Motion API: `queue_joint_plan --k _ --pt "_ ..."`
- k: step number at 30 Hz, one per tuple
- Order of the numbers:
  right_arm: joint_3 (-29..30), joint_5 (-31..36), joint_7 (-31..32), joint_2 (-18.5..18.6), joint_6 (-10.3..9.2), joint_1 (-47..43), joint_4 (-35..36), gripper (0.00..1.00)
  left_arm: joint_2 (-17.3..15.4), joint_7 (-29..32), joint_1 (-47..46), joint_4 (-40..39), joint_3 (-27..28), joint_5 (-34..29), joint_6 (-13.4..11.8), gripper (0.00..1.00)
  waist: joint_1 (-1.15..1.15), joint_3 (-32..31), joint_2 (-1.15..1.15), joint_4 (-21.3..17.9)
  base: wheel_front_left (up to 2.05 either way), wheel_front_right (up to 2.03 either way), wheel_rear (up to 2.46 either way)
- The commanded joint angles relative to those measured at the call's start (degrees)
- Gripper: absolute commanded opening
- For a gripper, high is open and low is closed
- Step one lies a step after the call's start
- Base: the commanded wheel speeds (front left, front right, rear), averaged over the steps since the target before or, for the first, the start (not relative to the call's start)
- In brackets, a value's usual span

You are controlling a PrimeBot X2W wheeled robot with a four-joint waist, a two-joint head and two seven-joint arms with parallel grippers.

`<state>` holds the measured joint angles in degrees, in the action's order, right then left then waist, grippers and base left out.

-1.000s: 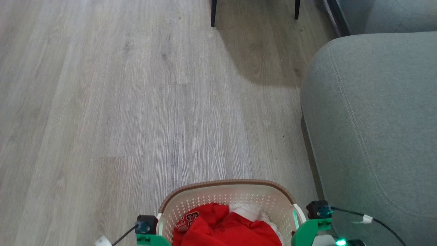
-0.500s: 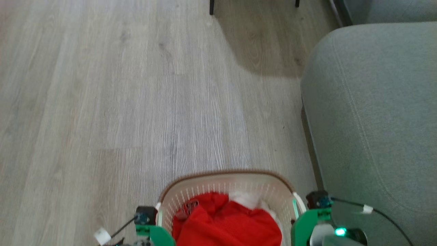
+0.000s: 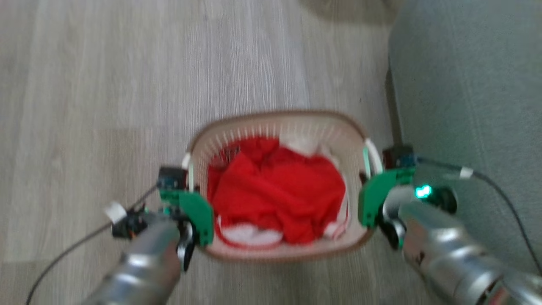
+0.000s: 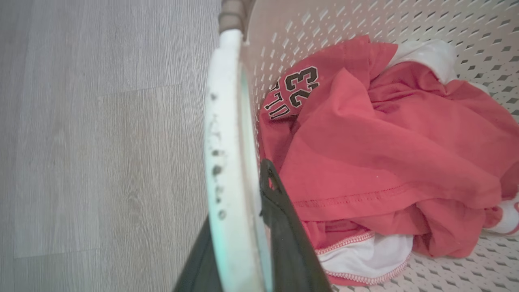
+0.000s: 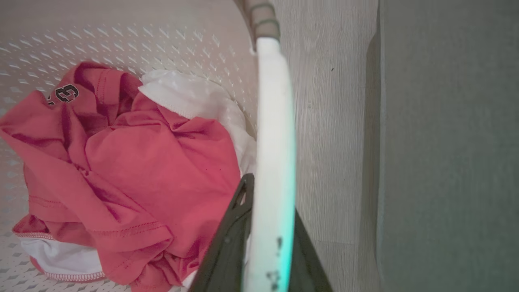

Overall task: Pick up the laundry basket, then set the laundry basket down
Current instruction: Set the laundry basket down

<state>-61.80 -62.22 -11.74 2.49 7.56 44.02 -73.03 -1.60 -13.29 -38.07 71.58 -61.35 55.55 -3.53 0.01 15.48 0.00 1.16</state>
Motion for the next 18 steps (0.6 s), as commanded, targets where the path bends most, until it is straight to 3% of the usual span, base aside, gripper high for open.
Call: queue_joint_plan --k 1,10,18 --pt "0.11 0.79 -1.55 0.39 -0.08 2.95 0.33 0.0 -1.33 -1.0 -3.6 0.2 1.0 -1.04 -0.21 0.0 -0.01 6.28 0.0 0.29 0.0 0.0 0.0" --pt "2.87 2.64 -2.91 0.39 -0.08 12.91 -0.85 0.0 -1.33 -1.61 -14.79 0.44 2.05 -2.46 -0.72 0.0 -0.01 19.9 0.0 1.09 0.0 0.0 0.0" --pt "6.78 6.79 -3.16 3.14 -0.08 17.96 -0.91 0.0 -1.31 -1.69 -20.82 -1.22 3.57 -4.3 -1.66 0.0 -0.01 29.19 0.0 2.18 0.0 0.0 0.0"
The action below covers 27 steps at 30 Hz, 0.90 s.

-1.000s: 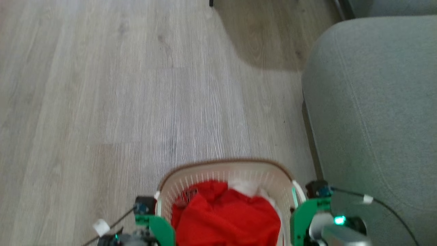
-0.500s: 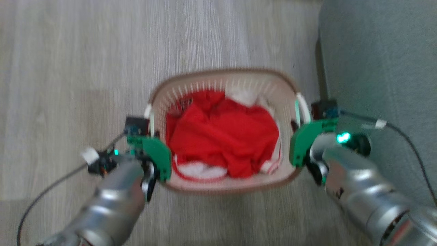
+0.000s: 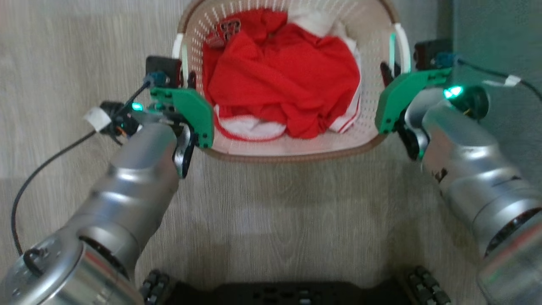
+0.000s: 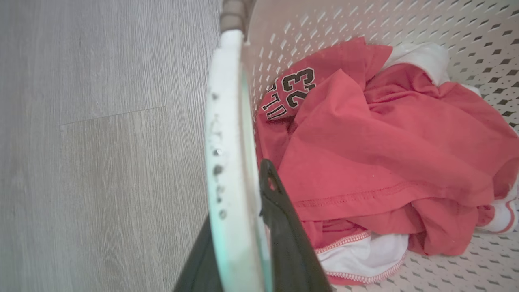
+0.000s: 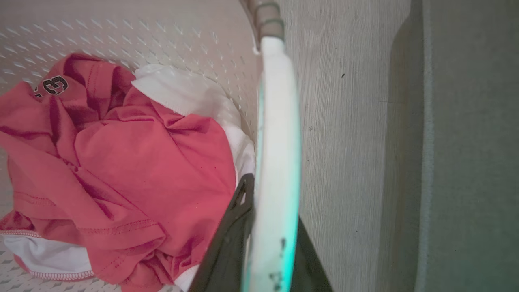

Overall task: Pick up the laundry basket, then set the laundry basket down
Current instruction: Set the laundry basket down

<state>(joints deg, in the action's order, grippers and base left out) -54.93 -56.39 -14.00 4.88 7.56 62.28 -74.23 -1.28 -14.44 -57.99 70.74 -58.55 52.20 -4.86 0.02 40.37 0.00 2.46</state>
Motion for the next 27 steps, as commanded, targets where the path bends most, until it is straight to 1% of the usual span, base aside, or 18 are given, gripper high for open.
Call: queue_joint_plan --k 1,6,10,27 --pt "0.37 1.55 -0.91 0.95 -0.08 0.23 0.29 0.0 -1.63 -0.54 -1.38 -0.65 0.99 -1.24 -0.45 0.0 -0.02 5.3 0.0 1.0 0.0 0.0 0.0" --pt "2.61 4.52 -0.95 1.55 -0.08 2.2 0.28 0.0 -1.62 -0.55 -3.08 -1.79 2.17 -2.61 -0.81 0.0 -0.02 9.53 0.0 1.56 0.0 0.0 0.0" --pt "4.42 6.86 -0.97 1.21 -0.08 2.88 0.28 0.0 -1.61 -0.55 -3.4 -2.48 3.03 -3.57 -1.0 0.0 -0.02 11.6 0.0 1.6 0.0 0.0 0.0" --pt "11.33 15.11 -0.99 -0.29 -0.08 2.76 0.28 0.0 -1.6 -0.55 -4.14 -3.53 5.3 -5.77 -0.95 0.0 -0.02 14.25 0.0 1.53 0.0 0.0 0.0"
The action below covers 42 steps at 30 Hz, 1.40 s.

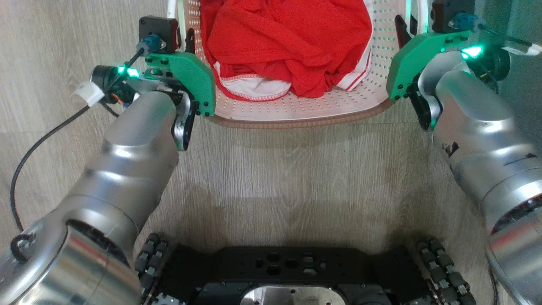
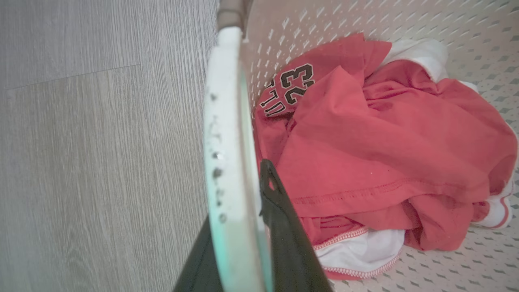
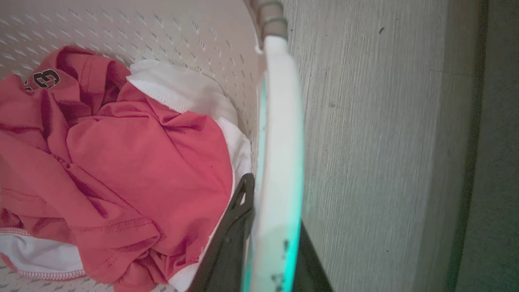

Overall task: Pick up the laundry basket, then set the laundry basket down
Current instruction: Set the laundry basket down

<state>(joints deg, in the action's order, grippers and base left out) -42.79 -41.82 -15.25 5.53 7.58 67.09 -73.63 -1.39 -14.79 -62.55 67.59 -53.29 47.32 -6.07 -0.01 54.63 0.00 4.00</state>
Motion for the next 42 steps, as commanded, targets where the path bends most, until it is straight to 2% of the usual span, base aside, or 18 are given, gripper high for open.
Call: queue_joint_plan --k 1,3,4,5,6,7,9,12,13,21,27,30,31,36,42 --pt "-0.4 1.07 0.26 -1.01 -0.09 -1.86 -0.33 0.0 -1.49 -0.2 0.31 -0.35 0.2 -0.97 0.2 0.0 0.01 0.04 0.0 -0.02 0.0 0.0 0.0" --pt "0.43 2.1 0.26 -1.19 -0.09 -1.67 -0.33 0.21 -1.49 -0.2 0.18 -0.3 0.6 -1.07 0.06 0.0 0.01 0.06 0.0 -0.06 0.0 0.0 0.0" --pt "0.85 2.59 0.26 -1.28 -0.09 -1.66 -0.33 0.28 -1.49 -0.2 0.14 -0.31 0.83 -1.14 -0.07 0.12 0.01 0.04 0.0 -0.07 0.0 0.0 0.0" --pt "1.27 3.06 0.26 -1.38 -0.09 -1.65 -0.33 0.4 -1.49 -0.2 0.13 -0.32 1.08 -1.22 -0.2 0.24 0.01 0.01 0.0 -0.1 0.0 0.0 0.0" --pt "1.7 3.51 0.26 -1.47 -0.09 -1.62 -0.33 0.5 -1.49 -0.2 0.12 -0.39 1.38 -1.3 -0.4 0.46 0.01 -0.02 0.0 -0.12 0.0 0.0 0.0" --pt "2.15 4.03 0.26 -1.55 -0.09 -1.56 -0.33 0.73 -1.49 -0.2 0.16 -0.44 1.64 -1.41 -0.52 0.53 0.01 -0.03 0.0 -0.14 0.0 0.0 0.0" --pt "3.06 5.05 0.26 -1.7 -0.09 -1.47 -0.33 1.0 -1.49 -0.2 0.26 -0.54 2.16 -1.56 -0.64 0.71 0.01 -0.08 0.0 -0.15 0.0 0.0 0.0" --pt "4.44 6.65 0.26 -1.86 -0.09 -1.34 -0.33 1.0 -1.49 -0.2 0.57 -0.58 3.02 -1.68 -0.83 0.95 0.01 -0.24 0.0 -0.2 0.0 0.0 0.0" --pt "4.98 7.17 0.26 -1.91 -0.09 -1.22 -0.33 1.0 -1.49 -0.2 0.69 -0.63 3.34 -1.75 -0.95 1.0 0.01 -0.35 0.0 -0.22 0.0 0.0 0.0" --pt "9.83 11.84 0.26 -2.17 -0.09 -2.18 2.25 1.0 -1.65 -0.2 2.8 -3.02 7.78 -3.49 -1.56 1.0 0.01 -3.9 0.0 -0.5 0.0 0.0 0.0" --pt "15.63 17.05 0.26 -1.82 -0.09 -6.56 8.54 1.0 -2.72 -0.2 8.0 -10.32 14.97 -6.98 -1.61 1.0 0.01 -10.25 0.0 -1.08 0.0 0.0 0.0" --pt "19.11 19.91 0.26 -1.89 -0.09 -9.83 11.84 1.0 -3.35 -0.2 12.06 -15.29 19.68 -10.3 -1.81 1.0 0.01 -14.16 0.0 -1.35 0.0 0.0 0.0" --pt "21.72 21.71 0.26 -2.02 -0.09 -12.2 14.33 1.0 -3.52 -0.2 15.18 -18.46 22.76 -12.91 -1.73 1.0 0.01 -16.95 0.0 -1.52 0.0 0.0 0.0" --pt "26.15 25.19 0.26 -2.39 -0.09 -17.83 19.81 1.0 -3.42 -0.2 21.82 -24.57 28.22 -18.51 -1.1 1.0 0.01 -23.17 0.0 -1.84 0.0 0.0 0.0" --pt "30.26 27.11 0.26 -2.62 -0.09 -27.91 29.31 1.0 -2.54 -0.2 32.78 -34.53 35.28 -25.67 1.32 1.0 0.01 -33.21 0.0 -1.7 0.0 0.0 0.0"
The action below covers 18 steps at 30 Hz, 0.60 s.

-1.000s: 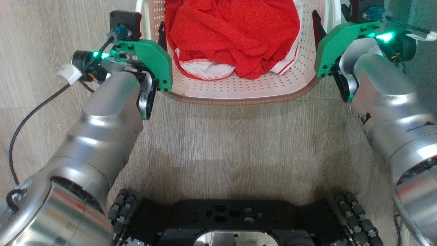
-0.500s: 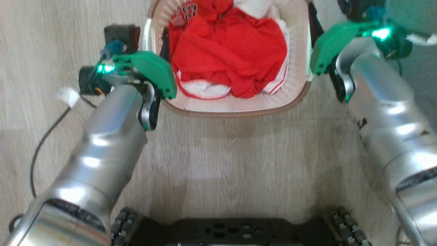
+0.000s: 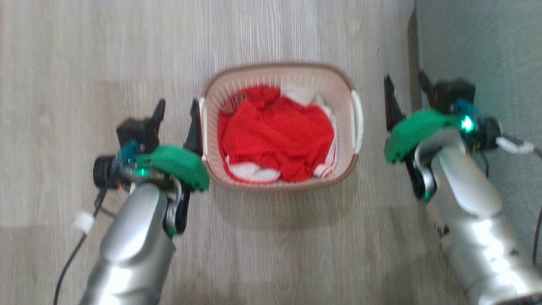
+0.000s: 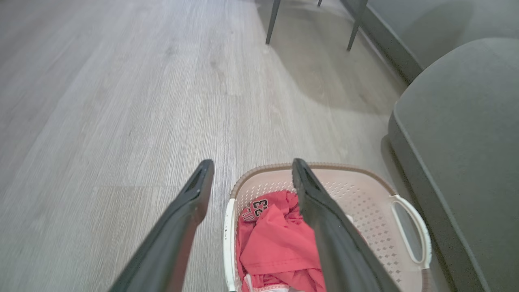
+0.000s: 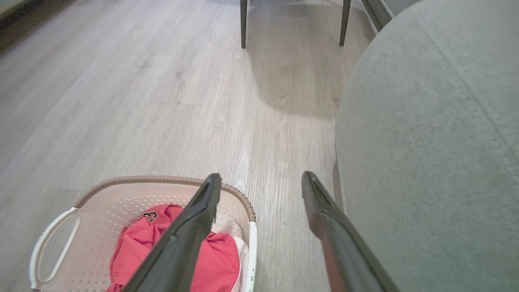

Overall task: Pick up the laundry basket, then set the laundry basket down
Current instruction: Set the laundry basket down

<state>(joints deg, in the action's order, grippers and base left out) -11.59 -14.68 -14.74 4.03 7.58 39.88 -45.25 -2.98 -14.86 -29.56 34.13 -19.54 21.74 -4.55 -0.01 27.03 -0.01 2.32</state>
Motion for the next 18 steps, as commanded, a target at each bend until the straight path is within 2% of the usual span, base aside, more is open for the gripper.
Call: queue_joint_plan --k 1,11,18 --pt "-0.64 -0.02 -0.26 -1.12 -0.09 -2.57 2.47 1.0 -0.78 -0.14 1.6 -2.43 2.42 -0.97 0.3 1.0 0.01 -7.34 0.01 0.1 0.0 0.0 0.0" --pt "2.93 0.12 -0.26 -1.14 -0.09 -19.64 17.65 1.0 0.0 -0.14 16.68 -13.02 7.93 -6.45 2.06 1.0 0.01 -19.48 0.01 0.82 0.0 0.0 0.0" --pt "4.42 0.34 -0.26 -1.14 -0.09 -29.34 28.19 1.0 0.08 -0.14 26.11 -20.92 9.09 -5.85 0.57 1.0 0.01 -23.95 0.01 0.81 0.0 0.0 0.0"
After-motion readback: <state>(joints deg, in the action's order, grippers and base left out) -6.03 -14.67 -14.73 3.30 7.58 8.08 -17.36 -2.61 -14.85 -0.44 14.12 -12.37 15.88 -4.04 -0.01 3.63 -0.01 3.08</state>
